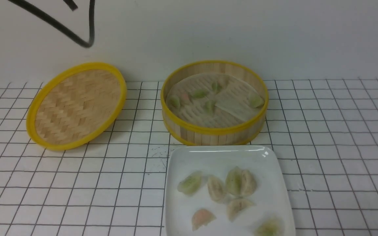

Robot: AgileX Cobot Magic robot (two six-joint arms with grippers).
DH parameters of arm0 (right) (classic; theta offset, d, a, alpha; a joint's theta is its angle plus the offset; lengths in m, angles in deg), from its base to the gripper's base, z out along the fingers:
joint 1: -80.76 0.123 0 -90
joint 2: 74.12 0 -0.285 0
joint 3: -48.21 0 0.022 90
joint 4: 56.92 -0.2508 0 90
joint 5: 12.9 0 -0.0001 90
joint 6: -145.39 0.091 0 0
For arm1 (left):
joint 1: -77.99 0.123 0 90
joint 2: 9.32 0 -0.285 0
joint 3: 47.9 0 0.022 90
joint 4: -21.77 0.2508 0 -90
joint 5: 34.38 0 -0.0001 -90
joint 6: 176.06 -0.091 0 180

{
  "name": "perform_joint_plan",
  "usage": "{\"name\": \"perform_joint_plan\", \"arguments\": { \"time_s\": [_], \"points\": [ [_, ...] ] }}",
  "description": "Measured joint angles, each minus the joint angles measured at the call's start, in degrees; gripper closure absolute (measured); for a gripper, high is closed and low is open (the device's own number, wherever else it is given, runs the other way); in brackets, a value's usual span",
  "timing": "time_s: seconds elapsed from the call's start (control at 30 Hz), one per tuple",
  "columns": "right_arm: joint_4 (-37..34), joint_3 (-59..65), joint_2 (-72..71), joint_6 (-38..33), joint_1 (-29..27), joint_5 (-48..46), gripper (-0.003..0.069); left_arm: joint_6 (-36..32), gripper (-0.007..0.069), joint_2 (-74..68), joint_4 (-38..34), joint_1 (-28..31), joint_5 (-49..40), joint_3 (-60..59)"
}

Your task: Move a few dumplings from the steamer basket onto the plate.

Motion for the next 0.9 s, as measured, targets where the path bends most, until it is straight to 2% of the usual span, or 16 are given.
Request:
{"name": "perform_joint_plan", "arguments": {
  "time_s": [0.07, 0.2, 0.3, 0.4, 0.5, 0.67, 0.9],
  "points": [
    [0.0, 0.0, 0.0, 0.0, 0.0, 0.0, 0.0467, -2.7, 0.0400, 0.0, -2.7, 0.0, 0.0, -1.5],
    [0.0, 0.0, 0.0, 0.0, 0.0, 0.0, 0.0467, -7.7, 0.0400, 0.0, -14.5, 0.0, 1.4, -4.3],
    [0.0, 0.0, 0.0, 0.0, 0.0, 0.0, 0.0467, -14.8, 0.0400, -0.1, -27.8, -0.6, 7.7, -7.4],
    [0.0, 0.0, 0.0, 0.0, 0.0, 0.0, 0.0467, -20.9, 0.0400, -0.2, -36.0, -2.8, 12.6, -10.1],
    [0.0, 0.0, 0.0, 0.0, 0.0, 0.0, 0.0467, -21.9, 0.0400, -0.2, -37.8, -4.0, 14.5, -11.4],
    [0.0, 0.0, 0.0, 0.0, 0.0, 0.0, 0.0467, -19.0, 0.0400, 2.7, -38.4, -4.2, 20.4, -13.3],
    [0.0, 0.0, 0.0, 0.0, 0.0, 0.0, 0.0467, -24.6, 0.0400, 5.1, -42.3, -4.2, 22.9, -13.5]
  ]
}}
